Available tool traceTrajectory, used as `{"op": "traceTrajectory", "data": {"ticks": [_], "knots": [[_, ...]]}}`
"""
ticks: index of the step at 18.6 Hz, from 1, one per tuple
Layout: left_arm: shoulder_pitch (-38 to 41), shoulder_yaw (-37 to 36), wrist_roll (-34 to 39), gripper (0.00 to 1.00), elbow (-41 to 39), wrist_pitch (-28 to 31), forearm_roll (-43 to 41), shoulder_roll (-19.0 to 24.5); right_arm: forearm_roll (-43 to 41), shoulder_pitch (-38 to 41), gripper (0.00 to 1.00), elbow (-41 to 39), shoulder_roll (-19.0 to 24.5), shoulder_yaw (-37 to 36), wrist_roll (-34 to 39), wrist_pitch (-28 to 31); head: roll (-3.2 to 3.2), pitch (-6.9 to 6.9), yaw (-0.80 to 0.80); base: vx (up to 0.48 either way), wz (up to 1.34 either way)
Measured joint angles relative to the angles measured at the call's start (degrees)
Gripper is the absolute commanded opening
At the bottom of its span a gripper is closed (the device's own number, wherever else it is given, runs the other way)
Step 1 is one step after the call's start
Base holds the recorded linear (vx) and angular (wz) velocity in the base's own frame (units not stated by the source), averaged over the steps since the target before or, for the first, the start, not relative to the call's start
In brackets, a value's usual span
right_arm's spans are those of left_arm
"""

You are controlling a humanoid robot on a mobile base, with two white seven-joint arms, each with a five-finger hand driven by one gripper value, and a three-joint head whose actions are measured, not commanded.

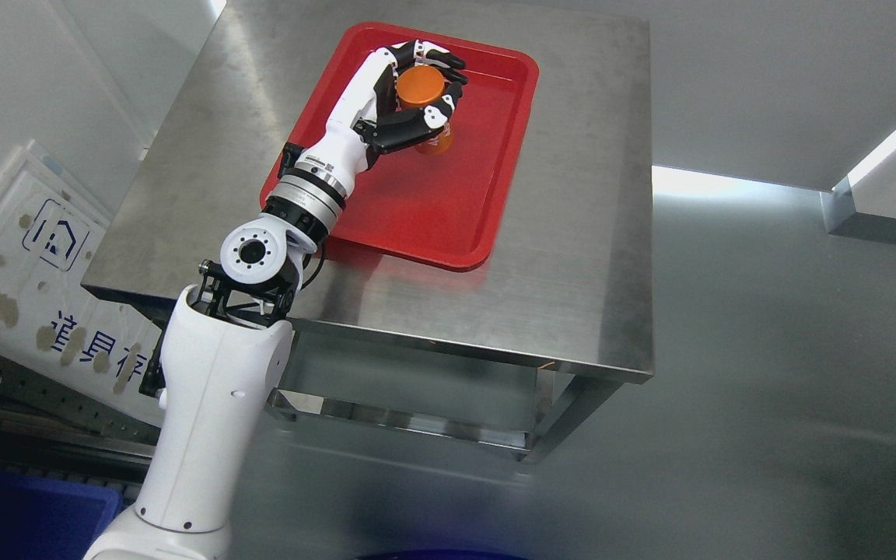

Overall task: Grab orange capacitor from left shelf to right desk
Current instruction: 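Lower the capacitor with the left hand onto the red tray, then open the left hand and release the capacitor upright on the tray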

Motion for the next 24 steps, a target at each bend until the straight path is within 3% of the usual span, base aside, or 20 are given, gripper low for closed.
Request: {"op": "traceTrajectory", "data": {"ticks": [12,15,21,24], "knots": [[-2.72,-0.84,-0.39,0.06,0.29,5.24,0.01,0.00,0.00,0.00,1.00,0.00,0.00,0.00,0.00,0.00,0.00,0.00,0.00,0.000,0.00],[-4.08,-1.01,-0.40,0.21,0.66,6.08,-0.70,0.00,0.00,0.00,1.00,0.00,0.00,0.00,0.00,0.00,0.00,0.00,0.00,0.000,0.00],[-4.92,-1.09,-0.20,0.25,2.39,6.31,-2.50,0.00,0.00,0.00,1.00,0.00,0.00,0.00,0.00,0.00,0.00,0.00,0.00,0.000,0.00],[-4.98,-1.04,-0.03,0.42,3.46,6.60,-3.54,0.00,0.00,0.00,1.00,0.00,0.00,0.00,0.00,0.00,0.00,0.00,0.00,0.000,0.00]]}}
